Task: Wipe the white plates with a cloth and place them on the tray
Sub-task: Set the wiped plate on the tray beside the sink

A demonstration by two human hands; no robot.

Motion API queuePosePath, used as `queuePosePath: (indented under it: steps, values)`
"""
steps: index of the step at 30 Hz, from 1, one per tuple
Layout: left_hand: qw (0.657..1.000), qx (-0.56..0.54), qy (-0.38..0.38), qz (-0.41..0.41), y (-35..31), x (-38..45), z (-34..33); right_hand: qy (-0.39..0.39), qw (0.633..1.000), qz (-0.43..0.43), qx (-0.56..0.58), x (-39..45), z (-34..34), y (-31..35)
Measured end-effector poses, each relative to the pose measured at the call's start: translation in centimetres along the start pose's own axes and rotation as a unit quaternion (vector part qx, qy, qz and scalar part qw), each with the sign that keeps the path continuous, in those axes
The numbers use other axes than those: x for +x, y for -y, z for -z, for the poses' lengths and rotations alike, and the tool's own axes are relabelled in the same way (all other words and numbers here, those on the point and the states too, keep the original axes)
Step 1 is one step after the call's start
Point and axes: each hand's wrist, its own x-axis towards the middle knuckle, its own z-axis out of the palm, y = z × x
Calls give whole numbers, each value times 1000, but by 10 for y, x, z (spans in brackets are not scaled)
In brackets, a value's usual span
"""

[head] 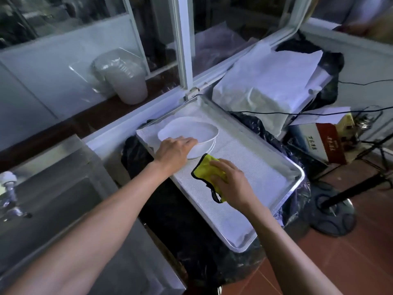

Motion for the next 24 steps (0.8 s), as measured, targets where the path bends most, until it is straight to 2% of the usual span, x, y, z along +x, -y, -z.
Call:
queuePosePath:
  steps: [9, 16, 24]
  values:
    - [997, 38, 57, 25, 4, 19, -42, 11, 1000, -21, 2, 1, 10, -26]
    - [980, 32, 192, 52, 13, 15, -58, 27, 999, -25, 5, 6, 2, -32]
    - [973, 8, 226, 40, 21, 8, -59, 41, 999, -21, -1, 10, -14, -31]
